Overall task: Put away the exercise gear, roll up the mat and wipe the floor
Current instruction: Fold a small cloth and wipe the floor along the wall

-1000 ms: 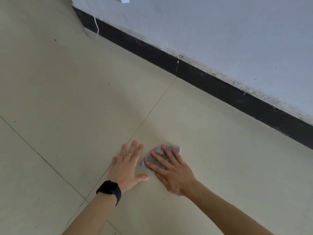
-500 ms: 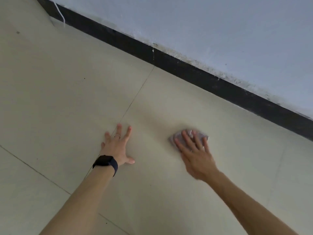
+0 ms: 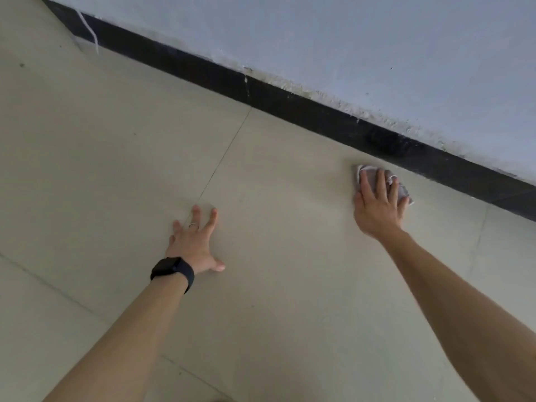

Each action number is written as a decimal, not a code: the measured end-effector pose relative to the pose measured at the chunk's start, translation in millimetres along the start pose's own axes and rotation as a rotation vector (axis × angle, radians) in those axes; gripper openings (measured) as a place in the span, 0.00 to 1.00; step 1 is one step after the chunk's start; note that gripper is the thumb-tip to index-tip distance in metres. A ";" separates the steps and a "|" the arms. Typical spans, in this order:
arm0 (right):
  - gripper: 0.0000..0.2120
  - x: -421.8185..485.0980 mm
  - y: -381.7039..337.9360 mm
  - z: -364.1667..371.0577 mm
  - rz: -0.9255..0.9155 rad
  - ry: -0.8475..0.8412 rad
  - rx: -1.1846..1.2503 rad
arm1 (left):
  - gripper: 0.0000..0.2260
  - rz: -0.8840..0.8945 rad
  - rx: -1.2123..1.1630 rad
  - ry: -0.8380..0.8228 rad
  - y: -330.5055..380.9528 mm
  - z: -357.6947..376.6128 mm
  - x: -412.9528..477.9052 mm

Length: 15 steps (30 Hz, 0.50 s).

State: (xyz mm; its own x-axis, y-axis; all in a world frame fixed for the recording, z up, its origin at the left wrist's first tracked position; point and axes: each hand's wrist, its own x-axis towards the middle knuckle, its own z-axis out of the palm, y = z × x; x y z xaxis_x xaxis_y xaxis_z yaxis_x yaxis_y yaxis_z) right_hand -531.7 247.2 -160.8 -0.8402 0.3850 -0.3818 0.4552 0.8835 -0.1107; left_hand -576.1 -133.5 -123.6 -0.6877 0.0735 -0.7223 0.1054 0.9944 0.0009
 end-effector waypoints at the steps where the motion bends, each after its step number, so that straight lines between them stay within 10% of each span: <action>1: 0.27 -24.8 -17.2 16.3 -0.078 0.026 -0.018 | 0.58 0.000 -0.002 0.000 0.1 0.1 -2.2; 9: 0.26 -274.2 -111.8 131.3 -1.104 -0.190 -0.140 | 0.28 0.077 -0.245 0.260 -33.1 65.1 -60.7; 12: 0.24 -193.3 -110.6 112.7 -0.960 -0.005 -0.107 | 0.25 0.082 -0.218 0.298 -52.4 95.9 -76.9; 15: 0.25 -79.4 -97.5 55.7 -0.358 0.007 0.018 | 0.26 0.073 -0.174 0.282 -57.1 106.5 -81.5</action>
State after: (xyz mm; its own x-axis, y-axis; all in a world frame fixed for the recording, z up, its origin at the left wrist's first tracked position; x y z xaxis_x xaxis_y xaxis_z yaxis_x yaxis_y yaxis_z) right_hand -493.0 115.6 -170.9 -0.9495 0.0536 -0.3091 0.1363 0.9579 -0.2527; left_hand -449.6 -204.3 -138.4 -0.8571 0.1391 -0.4960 0.0544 0.9819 0.1813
